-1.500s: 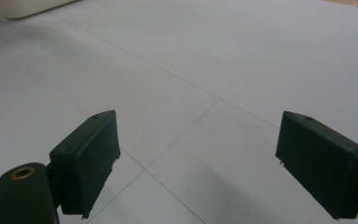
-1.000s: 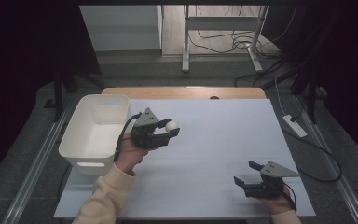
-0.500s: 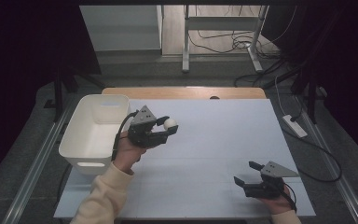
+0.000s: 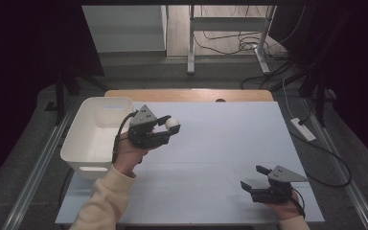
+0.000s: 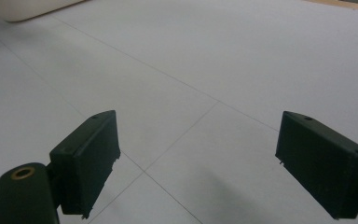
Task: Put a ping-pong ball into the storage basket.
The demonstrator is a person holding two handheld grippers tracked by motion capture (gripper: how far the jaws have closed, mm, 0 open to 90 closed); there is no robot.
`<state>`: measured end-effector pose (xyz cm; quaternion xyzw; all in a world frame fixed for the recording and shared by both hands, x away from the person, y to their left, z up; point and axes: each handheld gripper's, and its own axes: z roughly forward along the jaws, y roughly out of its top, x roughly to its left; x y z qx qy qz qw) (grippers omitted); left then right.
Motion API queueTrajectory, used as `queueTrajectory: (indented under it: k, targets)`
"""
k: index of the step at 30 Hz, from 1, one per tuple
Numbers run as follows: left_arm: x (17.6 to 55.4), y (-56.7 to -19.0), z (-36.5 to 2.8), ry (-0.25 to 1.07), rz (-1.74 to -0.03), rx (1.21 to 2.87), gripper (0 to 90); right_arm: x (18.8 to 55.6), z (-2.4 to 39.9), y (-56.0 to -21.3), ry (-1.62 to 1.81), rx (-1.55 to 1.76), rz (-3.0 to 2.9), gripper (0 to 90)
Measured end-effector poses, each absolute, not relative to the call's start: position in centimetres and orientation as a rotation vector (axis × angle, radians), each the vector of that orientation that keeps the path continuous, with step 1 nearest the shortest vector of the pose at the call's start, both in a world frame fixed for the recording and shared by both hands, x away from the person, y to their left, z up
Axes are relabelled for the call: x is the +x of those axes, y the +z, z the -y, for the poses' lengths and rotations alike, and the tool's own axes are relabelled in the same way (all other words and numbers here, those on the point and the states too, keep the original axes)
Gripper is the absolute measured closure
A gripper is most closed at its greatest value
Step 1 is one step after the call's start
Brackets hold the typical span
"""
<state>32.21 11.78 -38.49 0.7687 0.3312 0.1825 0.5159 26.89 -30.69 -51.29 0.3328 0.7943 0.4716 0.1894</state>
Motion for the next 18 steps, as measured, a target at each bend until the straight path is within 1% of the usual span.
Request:
queueTrajectory:
  k: [18]
  targets:
    - [32.3,-37.8,-13.5,0.470,-0.833,1.803,50.6,26.9,30.7,-51.3,1.328,0.932,-2.233,13.1]
